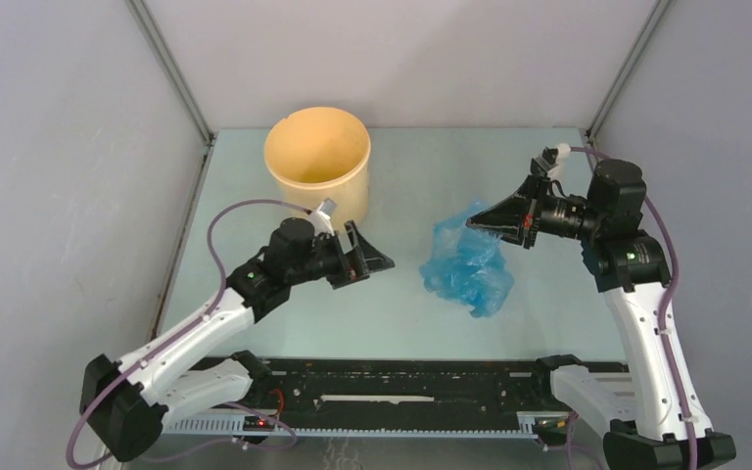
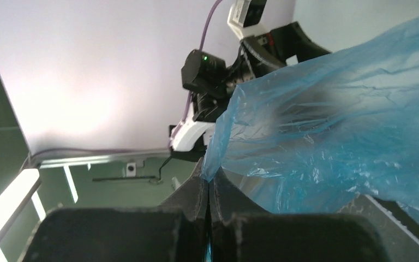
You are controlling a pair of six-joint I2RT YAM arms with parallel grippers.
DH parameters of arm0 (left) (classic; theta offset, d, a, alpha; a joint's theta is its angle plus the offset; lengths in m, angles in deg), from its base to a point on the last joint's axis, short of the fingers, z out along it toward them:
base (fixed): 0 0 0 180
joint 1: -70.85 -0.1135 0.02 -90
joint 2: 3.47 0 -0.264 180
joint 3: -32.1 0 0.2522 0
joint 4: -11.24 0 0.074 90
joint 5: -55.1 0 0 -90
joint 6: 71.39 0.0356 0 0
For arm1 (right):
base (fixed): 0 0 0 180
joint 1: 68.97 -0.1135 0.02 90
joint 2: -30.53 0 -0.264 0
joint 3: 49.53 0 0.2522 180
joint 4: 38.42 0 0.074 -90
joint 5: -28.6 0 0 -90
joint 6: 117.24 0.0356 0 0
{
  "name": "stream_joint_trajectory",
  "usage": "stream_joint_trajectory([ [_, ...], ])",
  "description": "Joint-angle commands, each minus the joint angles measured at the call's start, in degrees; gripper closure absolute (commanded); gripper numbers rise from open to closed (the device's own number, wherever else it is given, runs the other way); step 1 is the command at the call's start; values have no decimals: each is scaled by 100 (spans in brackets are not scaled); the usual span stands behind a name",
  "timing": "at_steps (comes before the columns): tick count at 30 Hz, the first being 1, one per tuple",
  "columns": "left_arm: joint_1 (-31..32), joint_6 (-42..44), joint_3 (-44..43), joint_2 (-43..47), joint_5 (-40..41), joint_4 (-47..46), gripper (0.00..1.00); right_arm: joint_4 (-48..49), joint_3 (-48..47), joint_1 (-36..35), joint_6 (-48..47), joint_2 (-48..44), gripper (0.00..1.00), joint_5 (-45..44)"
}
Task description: Put the trash bags into the trash bin
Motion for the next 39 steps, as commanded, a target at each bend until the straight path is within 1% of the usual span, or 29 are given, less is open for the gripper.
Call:
stream_joint_trajectory([
  [1, -368, 11, 244, 613, 223, 282, 3, 1552, 477, -132, 912, -12, 100, 788],
  [2, -408, 37, 260, 637, 232, 373, 3, 1427, 574, -57, 765, -6, 100, 869],
  [4, -439, 21, 281, 584, 194, 454, 1, 564, 755, 276, -103, 0, 100, 882],
  [5, -437, -3, 296, 521, 152, 455, 0, 15, 1006, 506, -727, -16, 100, 692],
  [6, -437, -29, 316, 461, 123, 423, 0, -368, 1238, 683, -1080, -59, 100, 511],
  [8, -437, -34, 320, 353, 85, 344, 0, -780, 1627, 897, -1437, -202, 100, 216],
  [10, -439, 0, 317, 253, 86, 250, 0, -1297, 1631, 1026, -1923, -259, 100, -267],
  [13, -437, 51, 394, 90, 32, -4, 0, -1629, 1527, 1039, -2364, -71, 100, -865],
  [17, -437, 291, 461, -122, 146, -47, 1, -1792, 1443, 1154, -2841, 375, 100, -1562],
  [20, -437, 368, 584, -227, 140, -335, 2, -2237, 887, 1302, -3407, 664, 100, -2301],
  [22, -431, 441, 636, -465, -36, -734, 4, -2375, 677, 1287, -3588, 822, 100, -2376],
  [26, -301, 565, 709, -988, -200, -1653, 14, -2508, 707, 1331, -3751, 1163, 100, -2314],
  [29, -160, 799, 947, -1125, 135, -2246, 20, -2427, 702, 1396, -3797, 1262, 100, -2294],
  [32, -153, 857, 1328, -1182, 453, -2912, 29, -2394, 700, 1430, -3809, 1389, 100, -2166],
  [36, -167, 933, 1506, -1573, 775, -3286, 37, -2395, 698, 1439, -3833, 1446, 100, -2132],
  [38, -171, 835, 1541, -1866, 770, -3531, 39, -2393, 681, 1444, -3826, 1473, 100, -2091],
  [39, -162, 758, 1603, -1980, 800, -3703, 38, -2393, 661, 1450, -3826, 1486, 100, -2068],
])
